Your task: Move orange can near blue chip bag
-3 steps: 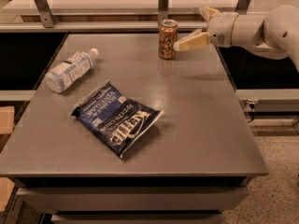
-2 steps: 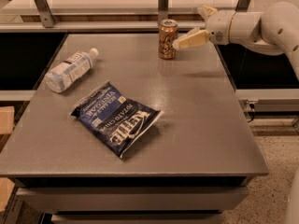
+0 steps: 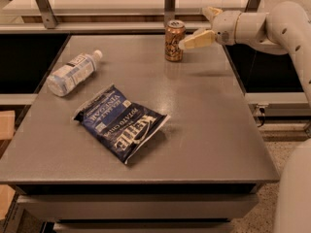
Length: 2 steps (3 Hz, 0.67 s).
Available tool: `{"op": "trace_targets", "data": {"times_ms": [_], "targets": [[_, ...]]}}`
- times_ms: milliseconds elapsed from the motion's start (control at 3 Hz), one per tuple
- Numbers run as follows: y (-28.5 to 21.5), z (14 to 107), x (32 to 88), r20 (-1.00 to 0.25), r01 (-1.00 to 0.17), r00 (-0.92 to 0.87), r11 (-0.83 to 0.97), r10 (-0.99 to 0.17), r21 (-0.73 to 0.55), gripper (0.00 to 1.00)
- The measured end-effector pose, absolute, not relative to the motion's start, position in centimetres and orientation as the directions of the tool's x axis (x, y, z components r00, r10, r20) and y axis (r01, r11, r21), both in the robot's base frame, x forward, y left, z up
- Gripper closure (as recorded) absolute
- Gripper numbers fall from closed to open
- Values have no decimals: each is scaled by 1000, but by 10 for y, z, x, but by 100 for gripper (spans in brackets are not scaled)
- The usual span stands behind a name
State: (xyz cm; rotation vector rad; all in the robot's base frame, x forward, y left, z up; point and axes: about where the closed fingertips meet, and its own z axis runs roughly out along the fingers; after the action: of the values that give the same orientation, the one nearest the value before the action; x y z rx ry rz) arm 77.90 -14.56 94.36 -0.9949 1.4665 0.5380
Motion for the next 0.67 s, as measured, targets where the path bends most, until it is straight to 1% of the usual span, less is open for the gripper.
{"op": "trace_targets", "data": {"times_ms": [667], "targets": [[-132, 937, 792, -976, -858, 101, 480, -191, -183, 0]]}}
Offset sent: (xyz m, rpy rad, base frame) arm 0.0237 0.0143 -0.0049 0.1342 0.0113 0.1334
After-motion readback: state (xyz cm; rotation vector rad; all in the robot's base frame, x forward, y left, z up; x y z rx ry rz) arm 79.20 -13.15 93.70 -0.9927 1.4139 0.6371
